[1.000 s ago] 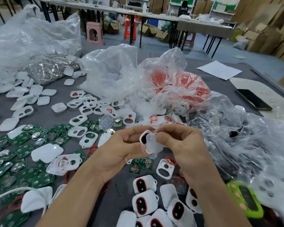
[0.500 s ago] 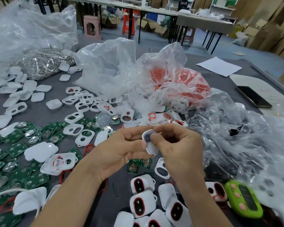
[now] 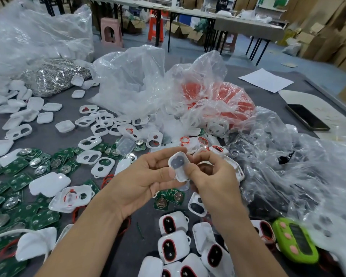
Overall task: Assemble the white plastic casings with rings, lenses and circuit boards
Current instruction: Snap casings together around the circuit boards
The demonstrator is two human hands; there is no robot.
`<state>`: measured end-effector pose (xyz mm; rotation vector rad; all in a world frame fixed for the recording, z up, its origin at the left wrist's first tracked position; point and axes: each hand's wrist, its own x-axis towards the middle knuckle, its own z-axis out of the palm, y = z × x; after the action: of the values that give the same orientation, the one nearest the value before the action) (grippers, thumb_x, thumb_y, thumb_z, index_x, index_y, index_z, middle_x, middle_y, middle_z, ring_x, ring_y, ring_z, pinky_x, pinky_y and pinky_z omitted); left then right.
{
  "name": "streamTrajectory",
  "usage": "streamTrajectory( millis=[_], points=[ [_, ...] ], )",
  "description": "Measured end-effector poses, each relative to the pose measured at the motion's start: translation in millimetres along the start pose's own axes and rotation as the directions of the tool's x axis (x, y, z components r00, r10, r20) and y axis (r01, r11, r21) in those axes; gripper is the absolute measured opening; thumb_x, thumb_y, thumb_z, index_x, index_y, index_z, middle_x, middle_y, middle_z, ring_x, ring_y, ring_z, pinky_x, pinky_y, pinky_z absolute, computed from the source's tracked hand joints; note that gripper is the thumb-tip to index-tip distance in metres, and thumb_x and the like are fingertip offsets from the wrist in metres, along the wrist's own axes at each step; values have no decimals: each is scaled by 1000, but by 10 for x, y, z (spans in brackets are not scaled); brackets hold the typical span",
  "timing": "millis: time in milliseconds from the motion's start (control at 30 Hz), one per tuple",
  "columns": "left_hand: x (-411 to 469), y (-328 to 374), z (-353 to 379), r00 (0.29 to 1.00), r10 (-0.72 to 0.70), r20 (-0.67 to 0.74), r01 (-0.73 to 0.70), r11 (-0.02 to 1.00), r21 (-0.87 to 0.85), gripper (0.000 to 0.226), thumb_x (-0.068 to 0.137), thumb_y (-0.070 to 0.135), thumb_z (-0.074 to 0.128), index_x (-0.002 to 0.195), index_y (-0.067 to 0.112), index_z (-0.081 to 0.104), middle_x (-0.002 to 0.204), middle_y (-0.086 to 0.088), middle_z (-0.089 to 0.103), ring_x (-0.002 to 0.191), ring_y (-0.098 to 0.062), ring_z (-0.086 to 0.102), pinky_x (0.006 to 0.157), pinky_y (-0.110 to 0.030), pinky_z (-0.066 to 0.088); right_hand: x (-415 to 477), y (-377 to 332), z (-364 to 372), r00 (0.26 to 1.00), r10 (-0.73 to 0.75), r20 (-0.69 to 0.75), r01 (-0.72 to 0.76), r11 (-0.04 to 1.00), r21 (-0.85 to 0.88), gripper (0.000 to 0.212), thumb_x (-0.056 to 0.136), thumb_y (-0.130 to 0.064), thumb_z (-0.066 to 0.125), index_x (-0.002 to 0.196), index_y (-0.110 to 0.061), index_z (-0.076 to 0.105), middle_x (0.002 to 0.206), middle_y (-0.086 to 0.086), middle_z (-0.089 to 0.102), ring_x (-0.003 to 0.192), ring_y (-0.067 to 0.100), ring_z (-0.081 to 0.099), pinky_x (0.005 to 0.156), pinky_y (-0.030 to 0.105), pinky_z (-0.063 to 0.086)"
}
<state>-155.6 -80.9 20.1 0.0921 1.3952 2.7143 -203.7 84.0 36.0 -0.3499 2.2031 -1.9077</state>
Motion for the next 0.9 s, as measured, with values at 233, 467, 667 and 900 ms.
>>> streamTrajectory(
  millis=[233,467,667,900],
  points=[
    [16,-30,26,992,18,-122,-13,999,46,44,75,10,85,118,10,76,119,-18,73,104,-29,73,81,-40,62,-60,-8,14,995,-67,-73,60,994,-86,15,87,-33,79,84,-28,66,63,0,71,50,12,60,49,25,48],
    [97,-153,163,887,166,-430,-57,965,255,28,90,-10,64,89,11,82,91,-18,78,70,-23,75,54,-30,60,-64,28,77,994,-48,-103,33,988,-151,13,83,-26,81,79,-25,69,61,-4,70,51,8,63,51,24,51],
    [21,-165,148,931,123,-344,-19,957,291,21,92,6,69,108,15,80,107,-14,78,92,-23,75,73,-33,62,-49,14,52,982,174,-72,-159,972,174,20,83,0,78,71,-13,70,59,8,66,46,17,54,47,27,46],
    [-28,-81,94,982,34,-184,-9,991,135,47,80,24,76,126,19,72,131,-10,70,114,-26,70,90,-36,60,-27,-21,41,956,265,123,-292,856,426,12,88,-5,75,78,-10,71,70,9,67,48,13,54,48,22,49]
  ],
)
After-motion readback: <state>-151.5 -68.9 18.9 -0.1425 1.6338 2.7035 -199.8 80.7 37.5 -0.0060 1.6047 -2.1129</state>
